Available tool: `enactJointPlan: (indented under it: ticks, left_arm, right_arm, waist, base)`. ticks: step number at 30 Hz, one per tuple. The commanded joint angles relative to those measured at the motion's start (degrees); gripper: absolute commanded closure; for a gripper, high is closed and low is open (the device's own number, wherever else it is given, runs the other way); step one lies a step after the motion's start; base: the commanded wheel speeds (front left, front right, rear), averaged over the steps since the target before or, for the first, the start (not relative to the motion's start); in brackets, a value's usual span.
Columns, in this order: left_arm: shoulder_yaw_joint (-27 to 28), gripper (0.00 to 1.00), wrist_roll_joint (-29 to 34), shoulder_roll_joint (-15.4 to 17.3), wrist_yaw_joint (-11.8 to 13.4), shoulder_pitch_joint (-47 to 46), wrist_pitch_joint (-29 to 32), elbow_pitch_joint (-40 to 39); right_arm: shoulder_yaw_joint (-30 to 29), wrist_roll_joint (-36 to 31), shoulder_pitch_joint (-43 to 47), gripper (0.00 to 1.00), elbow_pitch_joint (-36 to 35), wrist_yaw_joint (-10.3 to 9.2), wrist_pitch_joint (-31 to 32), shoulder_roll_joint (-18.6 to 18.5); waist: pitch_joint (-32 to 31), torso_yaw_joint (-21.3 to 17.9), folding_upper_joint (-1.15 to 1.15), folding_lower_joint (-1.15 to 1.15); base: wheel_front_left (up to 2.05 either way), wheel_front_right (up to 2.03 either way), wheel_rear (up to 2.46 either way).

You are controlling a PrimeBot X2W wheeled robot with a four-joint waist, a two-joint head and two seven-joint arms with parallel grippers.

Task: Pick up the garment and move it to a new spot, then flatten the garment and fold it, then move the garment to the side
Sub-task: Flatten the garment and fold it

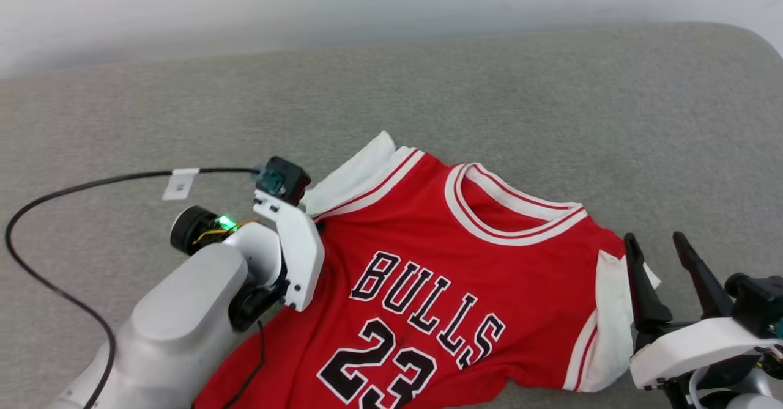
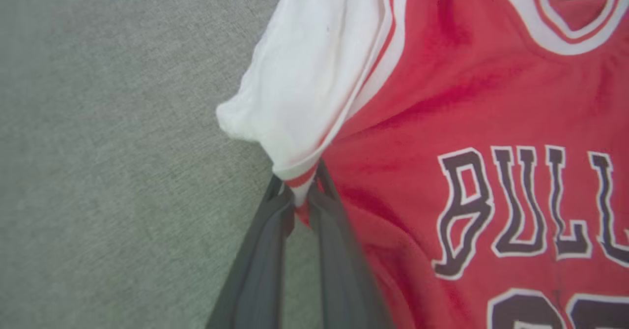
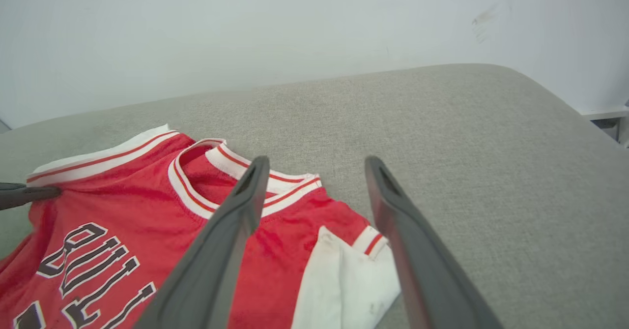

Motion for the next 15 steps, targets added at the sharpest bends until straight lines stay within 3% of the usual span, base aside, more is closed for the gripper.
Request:
enactJointPlan:
  ticks: [1, 4, 5, 11, 12, 13, 15]
  left_arm:
    - [0.7, 1.00, 0.1, 1.6, 1.5, 2.3, -1.0, -2.4]
    - [1.4, 1.00, -0.5, 4.8, 5.2, 7.1, -1.5, -8.7]
    - [1.4, 1.00, -0.5, 4.8, 5.2, 7.1, -1.5, -8.7]
    - [4.5, 1.00, -5.1, 9.4, 14.4, 20.6, -2.1, -20.9]
    - [4.9, 1.00, -6.3, 9.6, 15.4, 22.9, -2.3, -22.3]
    - [5.6, 1.00, -9.3, 9.3, 18.2, 29.1, -2.6, -24.8]
    - [5.8, 0.99, -11.0, 8.3, 19.2, 32.3, -3.0, -25.5]
  right_arm:
    - [-0.6, -0.2, 0.6, 0.00, -0.6, -0.03, 0.2, 0.1]
    - [-1.4, -0.5, 1.0, 0.00, -1.3, -0.04, 0.8, 0.0]
    - [-1.4, -0.5, 1.0, 0.00, -1.3, -0.04, 0.8, 0.0]
    - [-2.4, -0.4, 2.1, 0.00, -2.1, -0.03, 1.6, 0.0]
    - [-2.5, -0.3, 2.1, 0.00, -2.1, -0.03, 1.8, 0.0]
    - [-2.8, -0.5, 2.3, 0.00, -1.9, -0.03, 2.2, 0.0]
    - [-3.2, -0.6, 2.6, 0.00, -1.9, -0.03, 2.5, 0.0]
  waist:
    - [-1.7, 2.5, 0.00, 0.00]
    - [-2.3, 4.3, 0.00, 0.00]
    - [-2.3, 4.3, 0.00, 0.00]
    - [-3.3, 6.1, 0.00, 0.00]
    - [-3.6, 6.2, 0.00, 0.00]
    - [-4.2, 6.0, 0.00, 0.00]
    - [-4.8, 5.7, 0.00, 0.00]
  base:
    - [0.00, 0.00, 0.00]
    - [0.00, 0.00, 0.00]
    - [0.00, 0.00, 0.00]
    - [0.00, 0.00, 0.00]
    - [0.00, 0.00, 0.00]
    - [0.00, 0.00, 0.00]
    - [0.00, 0.00, 0.00]
